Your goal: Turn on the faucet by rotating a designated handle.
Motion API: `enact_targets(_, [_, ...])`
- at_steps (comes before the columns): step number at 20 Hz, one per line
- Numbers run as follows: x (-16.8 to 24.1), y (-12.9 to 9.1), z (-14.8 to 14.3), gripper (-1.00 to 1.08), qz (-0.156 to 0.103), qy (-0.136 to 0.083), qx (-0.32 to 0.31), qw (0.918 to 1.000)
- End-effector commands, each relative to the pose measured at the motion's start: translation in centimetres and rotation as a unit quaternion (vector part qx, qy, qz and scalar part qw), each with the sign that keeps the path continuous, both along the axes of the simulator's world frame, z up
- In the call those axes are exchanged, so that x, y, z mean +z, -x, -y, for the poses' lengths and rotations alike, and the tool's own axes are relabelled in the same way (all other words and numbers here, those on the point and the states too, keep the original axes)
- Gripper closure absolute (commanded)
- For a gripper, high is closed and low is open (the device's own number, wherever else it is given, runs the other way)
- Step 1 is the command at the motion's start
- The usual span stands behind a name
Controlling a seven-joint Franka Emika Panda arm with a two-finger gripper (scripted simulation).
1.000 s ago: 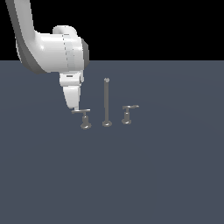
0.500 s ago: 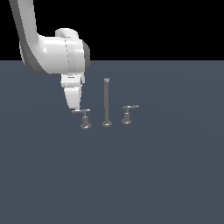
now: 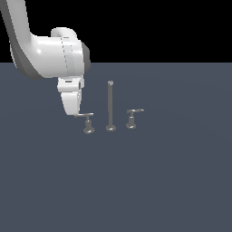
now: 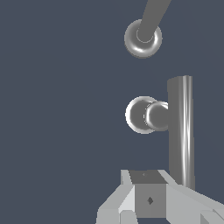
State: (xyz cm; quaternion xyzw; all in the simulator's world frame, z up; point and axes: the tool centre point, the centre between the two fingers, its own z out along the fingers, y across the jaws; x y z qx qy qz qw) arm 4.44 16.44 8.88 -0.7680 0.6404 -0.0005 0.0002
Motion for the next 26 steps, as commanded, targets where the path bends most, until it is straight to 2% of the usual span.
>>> enact_targets(1, [0.0,0.9,-0.4,1.08,-0.001,0.000,0.000,1.0000])
enact_targets(3, [0.0,1.2,-0.5,1.08,-0.001,0.000,0.000,1.0000])
enact_targets(4, [0.0,0.4,-0.1,1.08,0.004,-0.001,-0.003,1.0000])
enact_targets(19, [0.0,5.0,1.1,1.08,0.000,0.000,0.000,1.0000])
enact_targets(21, [0.0,4.9,0.1,1.08,0.001,-0.003,0.007,1.0000])
enact_targets(26, [0.0,5.6,2.3,1.08,0.000,-0.002,0.004,1.0000])
